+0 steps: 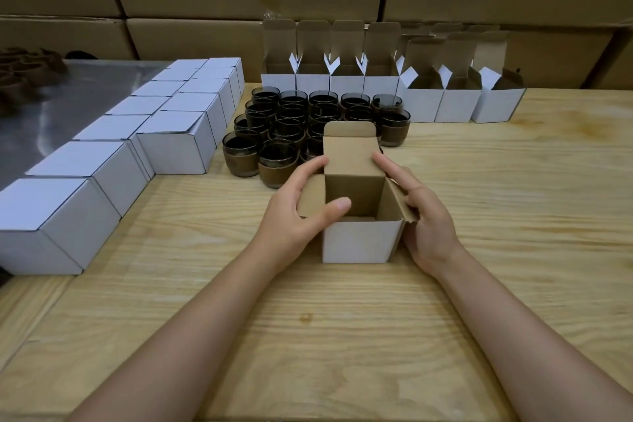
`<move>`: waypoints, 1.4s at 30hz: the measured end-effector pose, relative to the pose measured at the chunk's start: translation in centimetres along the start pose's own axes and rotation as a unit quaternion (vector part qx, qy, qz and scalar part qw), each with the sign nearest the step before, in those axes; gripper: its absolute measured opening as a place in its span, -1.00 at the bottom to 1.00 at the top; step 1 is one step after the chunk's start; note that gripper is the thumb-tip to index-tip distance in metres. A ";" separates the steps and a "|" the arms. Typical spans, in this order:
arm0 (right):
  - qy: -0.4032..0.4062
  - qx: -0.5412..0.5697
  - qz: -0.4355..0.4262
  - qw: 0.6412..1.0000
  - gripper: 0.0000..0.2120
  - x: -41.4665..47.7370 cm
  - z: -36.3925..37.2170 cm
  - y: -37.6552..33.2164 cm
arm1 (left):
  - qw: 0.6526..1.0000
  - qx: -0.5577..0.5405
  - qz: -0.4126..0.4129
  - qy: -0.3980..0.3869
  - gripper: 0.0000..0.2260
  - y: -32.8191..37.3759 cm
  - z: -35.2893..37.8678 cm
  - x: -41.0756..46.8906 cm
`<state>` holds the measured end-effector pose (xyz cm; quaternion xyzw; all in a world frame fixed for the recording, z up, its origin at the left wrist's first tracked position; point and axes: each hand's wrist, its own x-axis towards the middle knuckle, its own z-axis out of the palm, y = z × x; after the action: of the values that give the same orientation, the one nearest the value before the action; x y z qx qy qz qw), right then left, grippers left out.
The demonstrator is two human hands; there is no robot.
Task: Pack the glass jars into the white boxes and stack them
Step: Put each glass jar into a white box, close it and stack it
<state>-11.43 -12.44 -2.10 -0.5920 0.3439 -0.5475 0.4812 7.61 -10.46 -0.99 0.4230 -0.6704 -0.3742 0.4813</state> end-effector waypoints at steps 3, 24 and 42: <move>-0.016 -0.012 0.002 1.000 -0.45 0.1 0.2 0.1 | 0.999 0.033 -0.020 -0.014 -0.19 -0.3 -0.9 -0.5; 0.084 -0.348 0.025 0.933 -0.31 3.0 -0.6 0.6 | 0.996 0.080 0.022 0.036 -0.15 -0.8 -1.3 -0.2; 0.138 -0.476 -0.091 0.864 -0.88 3.4 -2.7 0.2 | 0.996 0.067 0.020 0.059 -0.18 -1.6 -1.3 0.1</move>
<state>-13.46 -16.22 -1.41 -0.6960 0.5703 -0.4347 0.0365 9.16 -11.25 -2.07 0.4623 -0.6723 -0.2934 0.4983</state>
